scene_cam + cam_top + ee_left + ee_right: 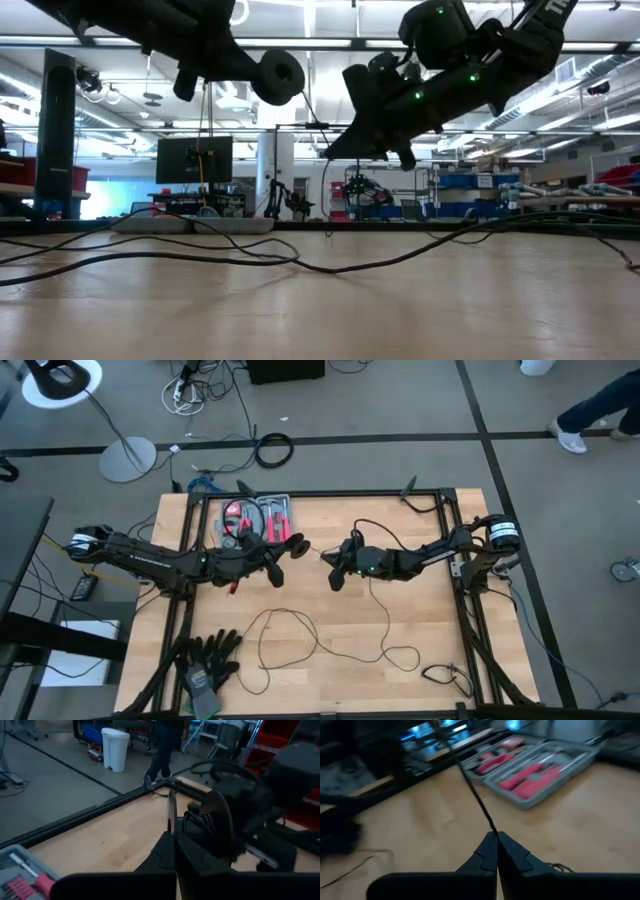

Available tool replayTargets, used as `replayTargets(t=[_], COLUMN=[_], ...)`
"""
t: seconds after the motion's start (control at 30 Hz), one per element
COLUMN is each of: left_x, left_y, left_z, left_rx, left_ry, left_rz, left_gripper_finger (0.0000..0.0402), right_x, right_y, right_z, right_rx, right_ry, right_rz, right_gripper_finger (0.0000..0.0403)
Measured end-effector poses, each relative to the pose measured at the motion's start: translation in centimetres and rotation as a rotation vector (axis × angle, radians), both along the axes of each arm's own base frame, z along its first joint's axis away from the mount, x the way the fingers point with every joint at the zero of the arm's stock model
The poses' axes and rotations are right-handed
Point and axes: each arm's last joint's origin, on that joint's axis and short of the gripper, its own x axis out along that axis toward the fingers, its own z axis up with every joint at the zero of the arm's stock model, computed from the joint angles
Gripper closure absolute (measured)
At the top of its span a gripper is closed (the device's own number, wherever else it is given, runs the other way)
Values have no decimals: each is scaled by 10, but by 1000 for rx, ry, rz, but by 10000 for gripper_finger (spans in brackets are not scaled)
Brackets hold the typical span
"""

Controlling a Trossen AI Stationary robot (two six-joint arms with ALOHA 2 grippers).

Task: Coil cords
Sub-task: Coil the black wire onto the spool

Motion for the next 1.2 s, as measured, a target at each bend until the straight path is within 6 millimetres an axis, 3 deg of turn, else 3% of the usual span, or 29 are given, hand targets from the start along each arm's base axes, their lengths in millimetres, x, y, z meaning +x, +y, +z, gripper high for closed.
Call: replayTargets(t=[0.17, 0.33, 0.5, 0.63, 0.73, 0.9, 1.2], left_x=[2, 11, 15, 14, 13, 10, 9], left_y=[2, 1, 0, 0, 0, 0, -3], left_z=[-1, -11, -19, -22, -26, -36, -44], left_rx=[30, 18, 8, 14, 10, 10, -7], left_ry=[-1, 13, 37, 77, 119, 214, 307], left_rz=[82, 89, 85, 79, 84, 85, -19], left_gripper_finger=[401, 401, 401, 401, 401, 401, 401], right_x=[13, 44, 76, 95, 97, 93, 87], right_y=[10, 16, 19, 21, 26, 25, 6], right_z=[14, 31, 16, 12, 17, 45, 65], right_rx=[23, -12, 13, -5, -52, -135, -131], right_ry=[-21, 31, 151, 141, 131, 62, 15], right_rz=[95, 186, 287, 333, 364, 381, 432], right_gripper_finger=[403, 403, 403, 403, 403, 403, 403])
